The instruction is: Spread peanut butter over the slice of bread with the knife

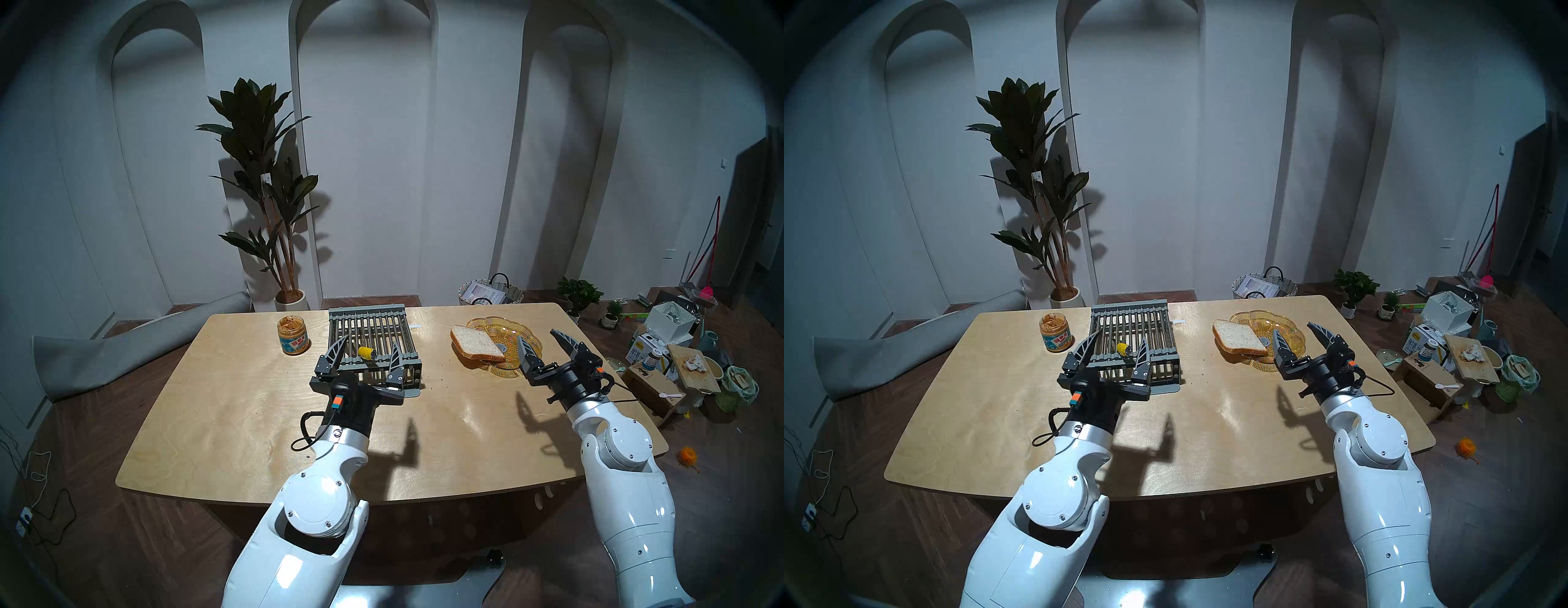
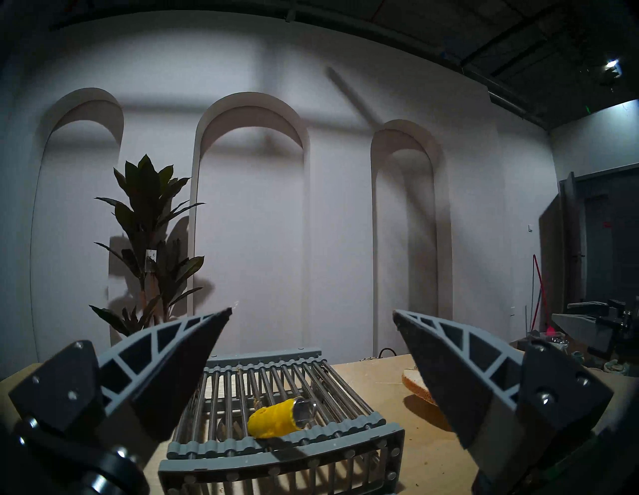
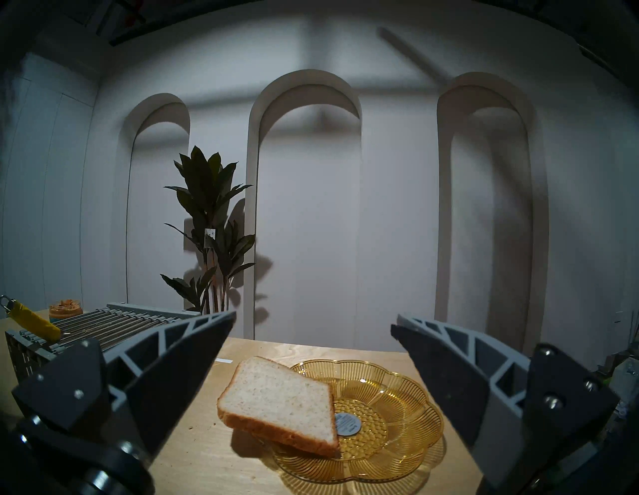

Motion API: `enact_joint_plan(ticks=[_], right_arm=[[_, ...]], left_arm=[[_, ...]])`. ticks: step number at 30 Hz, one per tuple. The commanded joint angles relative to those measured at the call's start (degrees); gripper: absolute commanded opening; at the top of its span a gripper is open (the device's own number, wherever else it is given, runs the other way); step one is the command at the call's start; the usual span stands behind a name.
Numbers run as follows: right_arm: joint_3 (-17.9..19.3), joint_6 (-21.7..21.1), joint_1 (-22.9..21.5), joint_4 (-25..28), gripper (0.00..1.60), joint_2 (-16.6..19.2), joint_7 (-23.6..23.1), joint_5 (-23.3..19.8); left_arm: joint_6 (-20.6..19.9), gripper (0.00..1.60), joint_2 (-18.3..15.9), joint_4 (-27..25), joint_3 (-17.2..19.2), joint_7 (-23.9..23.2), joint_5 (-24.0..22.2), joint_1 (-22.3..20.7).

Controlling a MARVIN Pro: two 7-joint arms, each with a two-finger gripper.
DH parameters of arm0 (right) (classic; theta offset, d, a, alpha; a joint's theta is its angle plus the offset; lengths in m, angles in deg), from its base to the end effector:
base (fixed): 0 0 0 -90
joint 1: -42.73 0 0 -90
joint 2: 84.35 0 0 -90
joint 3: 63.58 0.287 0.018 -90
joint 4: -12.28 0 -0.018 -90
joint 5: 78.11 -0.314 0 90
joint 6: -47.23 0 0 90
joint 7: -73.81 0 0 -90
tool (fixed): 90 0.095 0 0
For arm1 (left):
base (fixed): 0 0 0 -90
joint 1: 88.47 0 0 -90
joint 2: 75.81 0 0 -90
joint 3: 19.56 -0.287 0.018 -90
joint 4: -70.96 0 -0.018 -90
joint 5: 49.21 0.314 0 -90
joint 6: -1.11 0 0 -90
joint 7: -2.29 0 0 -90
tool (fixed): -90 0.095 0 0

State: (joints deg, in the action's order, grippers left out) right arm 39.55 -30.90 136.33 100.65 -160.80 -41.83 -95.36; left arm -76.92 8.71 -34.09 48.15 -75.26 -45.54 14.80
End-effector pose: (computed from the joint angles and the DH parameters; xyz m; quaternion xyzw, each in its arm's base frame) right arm 0.3954 -0.1270 -0.2903 -0.6366 -0.0756 -0.7640 0.0728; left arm 0.3307 -0.1193 -0.2750 0.6182 -0.0637 0.7804 0.0689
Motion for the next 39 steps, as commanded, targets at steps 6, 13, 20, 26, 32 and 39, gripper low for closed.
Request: enact_joint_plan(ticks=[6,13,20,26,32,39], right_arm=[[2.07,1.55,-4.49,-1.4,1.6,1.34,-0.33,-1.32],[3.04,1.9,-5.51,-2.93,1.6,1.76,-1.19,-2.37],[3.97,2.1,-6.12,-3.89,1.6,2.19,-2.08,-3.35],[4.58,2.11,-6.67,-4.46,1.6,2.22,-2.28,-3.86],[4.83,2.27,-7.01,-5.18,1.6,2.08,-2.37,-4.03],[4.88,2.38,-7.1,-5.34,1.6,1.82,-2.24,-4.03]], left_arm=[[-0.69,1.6,-1.12,4.61,-7.46,11.12,3.91,-7.93],[-1.38,1.6,0.16,9.75,-10.44,19.4,5.39,-12.51],[-2.27,1.6,2.02,15.53,-12.34,27.34,5.11,-16.54],[-2.47,1.6,2.89,18.13,-13.6,32.67,3.72,-18.41],[-2.22,1.6,3.85,21.12,-15.21,38.26,2.31,-20.51],[-1.49,1.6,5.02,24.5,-16.07,41.22,0.95,-22.38]])
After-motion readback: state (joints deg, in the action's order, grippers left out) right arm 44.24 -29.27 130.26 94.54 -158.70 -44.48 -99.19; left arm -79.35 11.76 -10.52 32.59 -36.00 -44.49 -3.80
